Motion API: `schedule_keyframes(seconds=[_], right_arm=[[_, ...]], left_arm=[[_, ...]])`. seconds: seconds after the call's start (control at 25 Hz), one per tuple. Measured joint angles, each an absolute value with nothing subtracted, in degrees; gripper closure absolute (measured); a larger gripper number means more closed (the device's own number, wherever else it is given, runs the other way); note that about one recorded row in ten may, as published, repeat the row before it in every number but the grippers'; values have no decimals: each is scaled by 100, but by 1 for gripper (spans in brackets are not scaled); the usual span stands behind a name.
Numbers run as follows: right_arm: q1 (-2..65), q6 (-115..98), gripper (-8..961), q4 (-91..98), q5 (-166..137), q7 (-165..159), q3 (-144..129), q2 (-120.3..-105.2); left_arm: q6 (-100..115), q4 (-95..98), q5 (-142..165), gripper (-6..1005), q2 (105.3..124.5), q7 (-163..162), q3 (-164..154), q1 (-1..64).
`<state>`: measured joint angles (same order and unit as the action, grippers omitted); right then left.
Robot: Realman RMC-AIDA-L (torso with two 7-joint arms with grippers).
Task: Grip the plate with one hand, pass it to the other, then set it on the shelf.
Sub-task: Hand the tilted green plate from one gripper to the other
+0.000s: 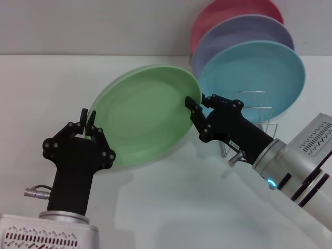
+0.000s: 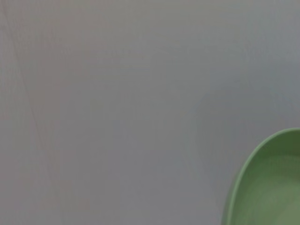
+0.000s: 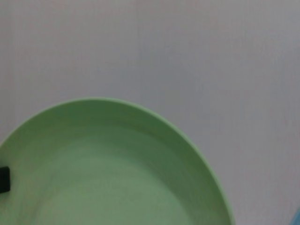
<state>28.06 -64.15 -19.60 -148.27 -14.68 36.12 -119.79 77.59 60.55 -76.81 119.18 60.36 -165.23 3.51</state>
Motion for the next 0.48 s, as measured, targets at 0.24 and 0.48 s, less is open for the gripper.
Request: schedule_keyframes(seconds=[0.24,0.48], right_arm=[[2813,-6415,779,-1960,-14827,-1468,3612,-11978],[2800,-6415,822,-1960,-14827,-1468,3612,-11971]], left_arm=[[7740,6055,-7681,891,11918,6030,-16523,351],[7734,6056,-7681,890,11918,6029,-16523,351]])
